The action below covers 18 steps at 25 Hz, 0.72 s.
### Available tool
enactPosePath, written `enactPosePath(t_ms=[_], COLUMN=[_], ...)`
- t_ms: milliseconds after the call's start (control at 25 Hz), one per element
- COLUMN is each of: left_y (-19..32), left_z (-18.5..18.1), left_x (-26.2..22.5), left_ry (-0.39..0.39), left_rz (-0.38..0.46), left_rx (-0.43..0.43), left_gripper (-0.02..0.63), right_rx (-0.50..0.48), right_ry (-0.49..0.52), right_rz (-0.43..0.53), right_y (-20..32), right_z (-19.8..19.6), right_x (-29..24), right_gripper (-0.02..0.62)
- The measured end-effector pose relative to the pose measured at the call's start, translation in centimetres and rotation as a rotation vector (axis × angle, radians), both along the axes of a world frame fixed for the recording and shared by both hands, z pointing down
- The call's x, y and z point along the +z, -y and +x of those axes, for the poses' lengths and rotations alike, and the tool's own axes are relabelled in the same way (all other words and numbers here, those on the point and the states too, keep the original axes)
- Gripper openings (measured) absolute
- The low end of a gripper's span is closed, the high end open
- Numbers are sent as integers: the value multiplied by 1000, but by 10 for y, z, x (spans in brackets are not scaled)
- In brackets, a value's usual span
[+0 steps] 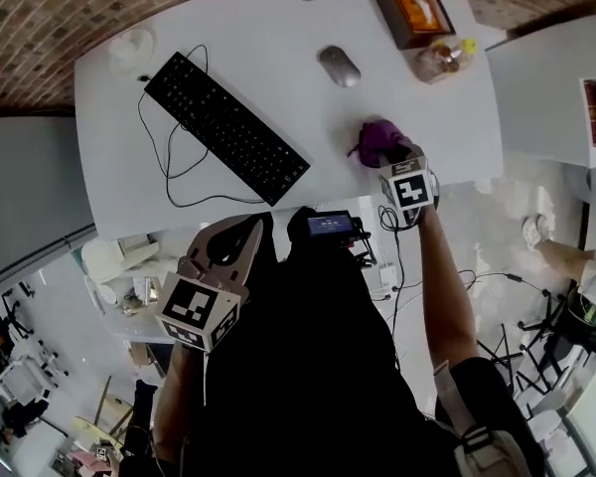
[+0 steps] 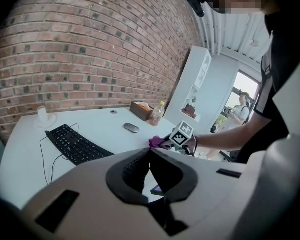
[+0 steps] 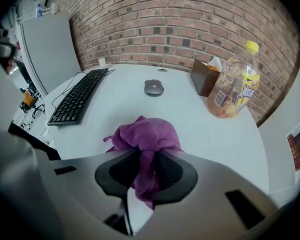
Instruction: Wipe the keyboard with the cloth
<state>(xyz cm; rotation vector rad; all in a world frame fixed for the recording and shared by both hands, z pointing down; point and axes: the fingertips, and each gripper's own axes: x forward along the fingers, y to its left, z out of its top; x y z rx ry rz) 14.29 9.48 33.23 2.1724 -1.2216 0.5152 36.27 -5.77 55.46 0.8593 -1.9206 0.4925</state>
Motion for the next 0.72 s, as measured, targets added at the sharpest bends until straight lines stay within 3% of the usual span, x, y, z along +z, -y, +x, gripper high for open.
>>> enactPosePath(t_ms=[320,720], left_y=[-14,-16], left_z=[-20,-17], left_x=[5,10], left_ry=[-22,-68], left_rz=[-7,4], left_rx=[-62,-28], left_gripper=[15,15], right_rx=[-17,-91], right_ry=[26,141], right_rz=[50,117], right_y=[-2,-25], right_z=[-12,-55], right_x=[-25,-89], right_gripper=[77,77])
